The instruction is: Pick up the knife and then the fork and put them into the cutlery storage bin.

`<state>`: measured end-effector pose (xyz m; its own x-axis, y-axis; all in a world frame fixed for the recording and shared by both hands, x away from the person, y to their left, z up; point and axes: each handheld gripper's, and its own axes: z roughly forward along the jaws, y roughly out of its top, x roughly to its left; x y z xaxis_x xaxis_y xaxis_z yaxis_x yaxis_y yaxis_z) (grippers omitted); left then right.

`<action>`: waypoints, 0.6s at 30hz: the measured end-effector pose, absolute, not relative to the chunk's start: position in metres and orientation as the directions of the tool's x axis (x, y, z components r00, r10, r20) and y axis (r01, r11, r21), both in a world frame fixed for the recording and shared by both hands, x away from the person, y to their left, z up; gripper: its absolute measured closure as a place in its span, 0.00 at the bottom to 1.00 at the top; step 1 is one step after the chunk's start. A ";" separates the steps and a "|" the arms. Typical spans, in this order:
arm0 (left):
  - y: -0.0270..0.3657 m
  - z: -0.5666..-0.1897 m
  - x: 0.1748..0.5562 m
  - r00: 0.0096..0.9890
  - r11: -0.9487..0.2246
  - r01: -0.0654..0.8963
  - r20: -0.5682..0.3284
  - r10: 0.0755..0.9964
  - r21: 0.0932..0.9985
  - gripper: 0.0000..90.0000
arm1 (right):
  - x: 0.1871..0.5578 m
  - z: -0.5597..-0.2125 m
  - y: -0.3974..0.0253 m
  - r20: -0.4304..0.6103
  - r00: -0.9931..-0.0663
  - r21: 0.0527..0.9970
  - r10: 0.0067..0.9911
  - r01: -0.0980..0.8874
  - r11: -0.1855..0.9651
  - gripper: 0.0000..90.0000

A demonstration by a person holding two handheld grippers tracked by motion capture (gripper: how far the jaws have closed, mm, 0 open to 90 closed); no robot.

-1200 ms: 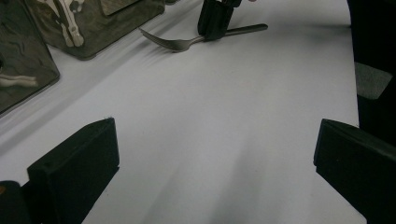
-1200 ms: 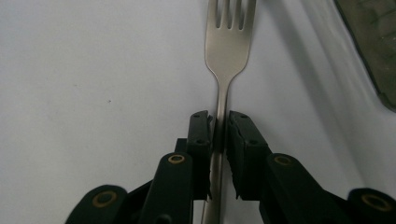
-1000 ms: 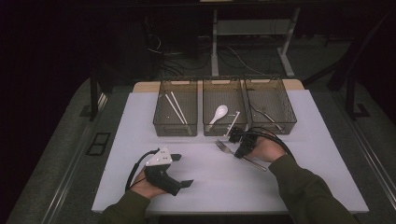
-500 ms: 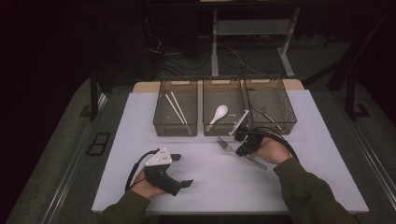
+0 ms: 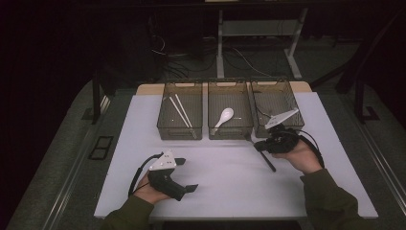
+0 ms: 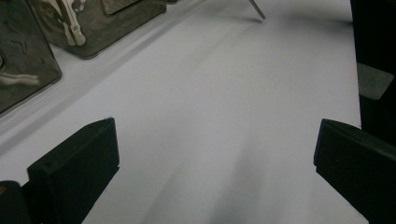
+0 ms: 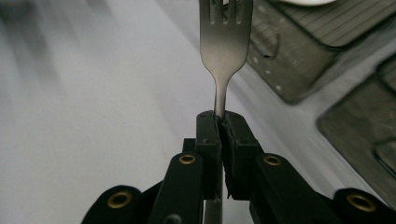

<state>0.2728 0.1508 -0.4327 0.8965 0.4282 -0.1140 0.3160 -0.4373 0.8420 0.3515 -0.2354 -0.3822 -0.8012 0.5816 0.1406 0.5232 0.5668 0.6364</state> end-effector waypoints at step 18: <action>0.151 -0.433 0.273 0.895 -0.433 0.319 -0.118 0.431 0.843 0.00 | 0.350 -0.350 -0.294 0.188 -0.701 0.840 0.688 0.478 0.258 0.95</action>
